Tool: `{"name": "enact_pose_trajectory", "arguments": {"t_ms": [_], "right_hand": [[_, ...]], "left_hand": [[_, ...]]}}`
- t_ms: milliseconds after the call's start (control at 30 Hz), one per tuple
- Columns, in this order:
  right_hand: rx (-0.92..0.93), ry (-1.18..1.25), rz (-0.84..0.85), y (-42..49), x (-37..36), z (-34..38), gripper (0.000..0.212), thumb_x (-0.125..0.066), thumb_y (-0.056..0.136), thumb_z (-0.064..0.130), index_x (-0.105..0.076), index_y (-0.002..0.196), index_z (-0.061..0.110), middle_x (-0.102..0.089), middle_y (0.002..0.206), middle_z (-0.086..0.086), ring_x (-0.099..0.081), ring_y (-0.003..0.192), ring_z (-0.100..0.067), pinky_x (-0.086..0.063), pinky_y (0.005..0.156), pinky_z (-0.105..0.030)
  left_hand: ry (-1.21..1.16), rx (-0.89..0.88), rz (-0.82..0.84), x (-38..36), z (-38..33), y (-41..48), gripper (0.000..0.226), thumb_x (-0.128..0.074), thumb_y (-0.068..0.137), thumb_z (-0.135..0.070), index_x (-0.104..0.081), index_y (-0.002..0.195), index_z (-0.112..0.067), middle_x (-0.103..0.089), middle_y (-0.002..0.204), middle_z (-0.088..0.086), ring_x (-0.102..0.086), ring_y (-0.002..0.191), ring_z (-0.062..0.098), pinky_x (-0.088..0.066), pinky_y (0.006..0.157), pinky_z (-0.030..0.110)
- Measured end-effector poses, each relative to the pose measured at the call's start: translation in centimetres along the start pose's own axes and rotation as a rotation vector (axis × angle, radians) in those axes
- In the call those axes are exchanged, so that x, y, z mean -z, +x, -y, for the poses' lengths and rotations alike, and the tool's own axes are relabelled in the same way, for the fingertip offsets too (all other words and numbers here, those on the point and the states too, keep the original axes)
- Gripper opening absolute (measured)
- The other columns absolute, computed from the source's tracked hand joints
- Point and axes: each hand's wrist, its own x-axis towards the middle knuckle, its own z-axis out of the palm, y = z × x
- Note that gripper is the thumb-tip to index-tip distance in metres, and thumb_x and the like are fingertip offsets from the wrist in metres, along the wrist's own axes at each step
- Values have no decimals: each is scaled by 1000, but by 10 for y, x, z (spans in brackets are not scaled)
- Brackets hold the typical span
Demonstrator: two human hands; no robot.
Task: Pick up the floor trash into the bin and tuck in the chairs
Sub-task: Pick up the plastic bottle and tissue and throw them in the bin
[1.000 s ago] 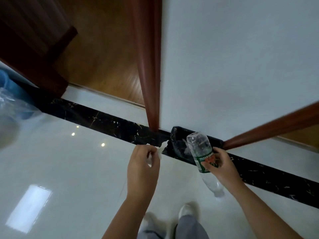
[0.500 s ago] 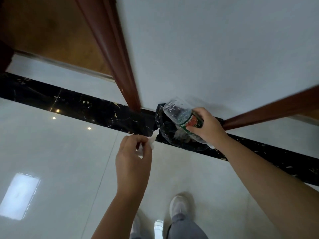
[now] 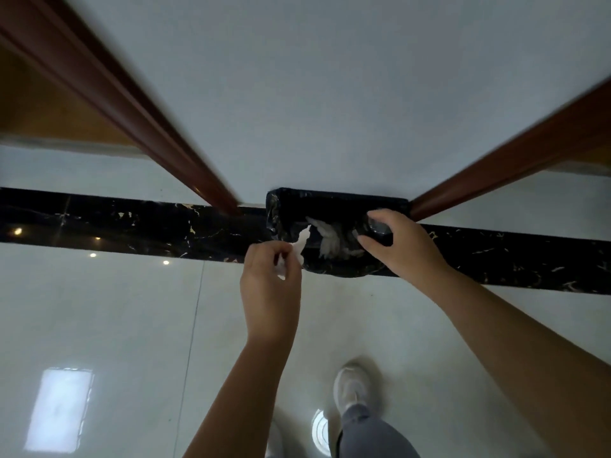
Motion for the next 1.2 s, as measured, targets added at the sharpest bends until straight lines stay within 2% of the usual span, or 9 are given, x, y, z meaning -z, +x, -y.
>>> {"name": "enact_pose_trajectory", "arguments": {"t_ms": [133,233,333,433,500,600,667,867,1200], "right_hand": [[-28,-6,-78,-15,10,-9,44,-64,83,29,-54,123,14,-57,123,-3,-50,115,-18,-38,92,-26],[-26,6,-106,-23,16,-12,42,-64,83,26,-55,121,13,-58,121,-5,-50,115,-20,-38,92,-27],[-32,13,-104,-30,18,-11,44,-63,84,26,-53,124,13,-56,124,-5,-49,117,-20,-41,95,-32],[-33,23,-115,-39,18,-6,45,-63,84,26,-52,125,12,-56,125,-6,-49,117,-20,-42,95,-33],[-37,27,-125,-49,19,0,44,-63,84,26,-52,125,12,-56,124,-6,-49,117,-20,-42,96,-32],[-56,17,-158,-72,25,14,43,-61,85,28,-52,125,14,-56,123,-3,-49,115,-18,-40,93,-28],[-56,-3,-219,-91,30,26,42,-61,85,27,-54,123,13,-58,120,-3,-52,111,-19,-39,91,-27],[-112,-39,-413,-175,47,71,35,-62,84,24,-59,116,11,-63,115,-4,-55,108,-19,-35,92,-26],[-250,-80,-687,-354,104,152,41,-46,81,40,-66,103,12,-70,102,-5,-64,96,-24,-50,88,-42]], "left_hand": [[22,-50,43,-35,-7,14,6,-61,86,-4,-63,89,-8,-56,90,1,-51,74,5,-36,66,0],[54,-87,128,-52,-11,22,15,-59,88,-10,-63,102,-5,-54,98,2,-49,79,8,-34,67,1],[131,-129,233,-57,-5,27,34,-58,90,-20,-56,121,-7,-52,119,5,-51,98,12,-35,78,11],[260,-192,296,-46,4,27,43,-58,90,-25,-52,127,-5,-49,131,9,-46,120,21,-36,94,26],[327,-249,303,-32,4,21,43,-61,88,-23,-54,125,-3,-51,129,12,-47,120,25,-40,96,35],[364,-385,273,-8,-9,8,34,-63,85,-20,-61,113,0,-60,115,16,-57,106,33,-48,86,41],[382,-464,264,10,-26,-5,35,-55,85,-26,-64,107,0,-64,108,16,-61,96,34,-53,79,44],[456,-646,298,82,-85,-55,40,-45,84,-31,-66,105,-5,-66,105,12,-61,96,30,-52,80,43],[393,-836,315,197,-194,-154,36,-46,85,-27,-68,100,-4,-68,99,10,-62,93,28,-52,79,42]]}}
